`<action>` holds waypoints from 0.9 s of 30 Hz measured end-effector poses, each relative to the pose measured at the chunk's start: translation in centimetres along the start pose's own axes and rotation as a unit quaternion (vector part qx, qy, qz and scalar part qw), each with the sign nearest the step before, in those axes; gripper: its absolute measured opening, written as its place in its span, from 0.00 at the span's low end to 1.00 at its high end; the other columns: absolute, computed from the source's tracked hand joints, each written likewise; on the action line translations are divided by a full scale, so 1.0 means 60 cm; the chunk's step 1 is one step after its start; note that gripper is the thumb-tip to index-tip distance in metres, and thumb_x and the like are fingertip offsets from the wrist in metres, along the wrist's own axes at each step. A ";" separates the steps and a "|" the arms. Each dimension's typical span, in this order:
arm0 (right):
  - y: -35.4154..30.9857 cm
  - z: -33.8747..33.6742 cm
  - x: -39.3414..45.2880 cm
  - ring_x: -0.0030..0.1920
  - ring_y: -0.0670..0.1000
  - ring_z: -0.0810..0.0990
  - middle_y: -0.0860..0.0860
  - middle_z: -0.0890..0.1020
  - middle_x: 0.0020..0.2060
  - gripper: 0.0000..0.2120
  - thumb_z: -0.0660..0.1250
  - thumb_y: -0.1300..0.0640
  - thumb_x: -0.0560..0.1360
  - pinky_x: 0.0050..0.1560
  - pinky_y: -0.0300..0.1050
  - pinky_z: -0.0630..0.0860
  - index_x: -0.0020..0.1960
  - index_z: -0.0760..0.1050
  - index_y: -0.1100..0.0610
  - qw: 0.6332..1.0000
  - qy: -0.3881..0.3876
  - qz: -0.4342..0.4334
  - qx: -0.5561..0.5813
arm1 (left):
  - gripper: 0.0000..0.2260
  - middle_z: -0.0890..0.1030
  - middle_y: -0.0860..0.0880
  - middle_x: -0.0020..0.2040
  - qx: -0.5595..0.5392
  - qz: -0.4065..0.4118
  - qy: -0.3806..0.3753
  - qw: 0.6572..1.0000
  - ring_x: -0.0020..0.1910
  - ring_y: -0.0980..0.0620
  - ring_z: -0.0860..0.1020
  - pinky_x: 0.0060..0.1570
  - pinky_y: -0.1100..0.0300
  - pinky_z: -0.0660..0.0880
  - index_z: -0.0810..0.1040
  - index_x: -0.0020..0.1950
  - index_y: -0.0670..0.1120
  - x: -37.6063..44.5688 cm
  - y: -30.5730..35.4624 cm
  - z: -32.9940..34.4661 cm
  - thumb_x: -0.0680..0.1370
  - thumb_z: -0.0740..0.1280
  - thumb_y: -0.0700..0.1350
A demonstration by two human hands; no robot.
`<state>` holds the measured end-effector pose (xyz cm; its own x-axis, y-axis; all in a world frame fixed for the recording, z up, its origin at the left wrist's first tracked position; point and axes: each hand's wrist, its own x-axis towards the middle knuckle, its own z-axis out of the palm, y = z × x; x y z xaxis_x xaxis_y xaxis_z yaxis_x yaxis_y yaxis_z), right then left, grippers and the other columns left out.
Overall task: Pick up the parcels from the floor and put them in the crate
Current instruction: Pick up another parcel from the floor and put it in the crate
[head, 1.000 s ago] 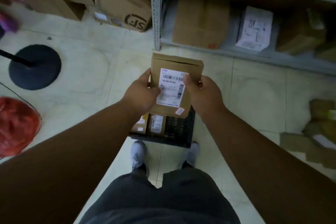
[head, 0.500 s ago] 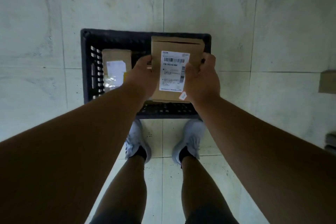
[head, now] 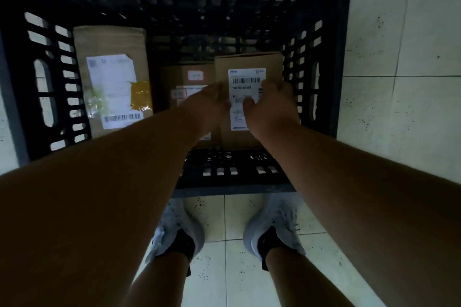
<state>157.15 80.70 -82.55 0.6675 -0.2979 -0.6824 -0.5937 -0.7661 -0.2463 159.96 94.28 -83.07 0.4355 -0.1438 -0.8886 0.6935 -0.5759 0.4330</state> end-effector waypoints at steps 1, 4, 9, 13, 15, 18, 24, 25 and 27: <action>0.003 0.004 0.011 0.69 0.63 0.69 0.61 0.62 0.73 0.26 0.63 0.47 0.80 0.67 0.57 0.72 0.74 0.65 0.56 1.000 -0.004 -0.001 -0.020 | 0.25 0.70 0.45 0.74 0.003 -0.002 -0.007 1.000 0.70 0.44 0.71 0.69 0.47 0.70 0.61 0.79 0.49 0.011 -0.001 0.005 0.83 0.63 0.46; 0.013 0.015 0.035 0.73 0.65 0.64 0.62 0.56 0.77 0.27 0.64 0.46 0.79 0.71 0.58 0.67 0.74 0.65 0.56 0.997 -0.029 -0.014 -0.072 | 0.25 0.68 0.46 0.76 0.081 -0.012 -0.018 0.997 0.72 0.45 0.69 0.72 0.50 0.66 0.61 0.79 0.48 0.032 -0.007 0.014 0.83 0.61 0.50; 0.028 0.033 0.047 0.77 0.63 0.56 0.62 0.54 0.78 0.26 0.63 0.45 0.79 0.76 0.56 0.60 0.73 0.67 0.55 0.982 -0.076 -0.066 -0.158 | 0.19 0.74 0.52 0.64 0.148 0.035 0.022 0.988 0.60 0.48 0.76 0.61 0.56 0.73 0.67 0.76 0.49 0.041 -0.005 0.006 0.84 0.58 0.46; 0.023 0.038 0.058 0.78 0.62 0.52 0.58 0.50 0.80 0.28 0.62 0.47 0.80 0.76 0.56 0.55 0.78 0.61 0.49 0.969 -0.125 -0.094 -0.191 | 0.17 0.72 0.44 0.68 0.267 0.062 0.160 0.948 0.62 0.43 0.74 0.62 0.47 0.74 0.70 0.72 0.50 0.055 -0.013 -0.022 0.82 0.60 0.45; 0.019 0.039 0.068 0.78 0.63 0.51 0.58 0.48 0.80 0.28 0.62 0.49 0.81 0.77 0.58 0.54 0.79 0.60 0.48 0.963 -0.131 -0.116 -0.203 | 0.22 0.62 0.44 0.76 0.339 0.049 0.178 0.922 0.72 0.38 0.63 0.69 0.43 0.66 0.66 0.74 0.52 0.071 -0.021 -0.039 0.80 0.62 0.44; 0.011 0.032 0.086 0.77 0.64 0.55 0.58 0.52 0.79 0.25 0.62 0.50 0.80 0.76 0.60 0.57 0.76 0.65 0.49 0.956 -0.098 -0.161 -0.226 | 0.29 0.54 0.46 0.79 0.409 0.044 0.151 0.899 0.76 0.36 0.56 0.69 0.39 0.63 0.60 0.76 0.58 0.086 -0.022 -0.050 0.77 0.65 0.44; -0.027 0.002 0.133 0.81 0.60 0.44 0.55 0.47 0.82 0.23 0.65 0.50 0.78 0.77 0.64 0.50 0.72 0.70 0.52 0.949 -0.074 -0.198 -0.234 | 0.31 0.55 0.45 0.79 0.475 0.060 0.168 0.861 0.75 0.37 0.56 0.70 0.38 0.59 0.60 0.76 0.61 0.085 -0.020 -0.034 0.76 0.66 0.46; -0.031 0.000 0.136 0.81 0.59 0.45 0.55 0.48 0.82 0.24 0.65 0.50 0.78 0.77 0.64 0.49 0.73 0.69 0.53 0.947 -0.090 -0.194 -0.239 | 0.31 0.54 0.46 0.79 0.478 0.059 0.161 0.862 0.76 0.37 0.55 0.70 0.38 0.60 0.60 0.76 0.61 0.086 -0.020 -0.033 0.76 0.66 0.46; -0.034 0.003 0.134 0.81 0.59 0.47 0.55 0.50 0.81 0.28 0.65 0.48 0.78 0.77 0.65 0.49 0.76 0.65 0.52 0.942 -0.102 -0.193 -0.254 | 0.32 0.52 0.47 0.80 0.470 0.054 0.145 0.869 0.76 0.37 0.55 0.70 0.39 0.62 0.59 0.77 0.61 0.085 -0.020 -0.035 0.76 0.66 0.44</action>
<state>163.66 79.94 -87.67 0.6589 0.1352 -0.7400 0.0026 -0.9841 -0.1775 162.58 95.92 -87.78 0.6901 -0.1070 -0.7157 -0.0759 -0.9943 0.0754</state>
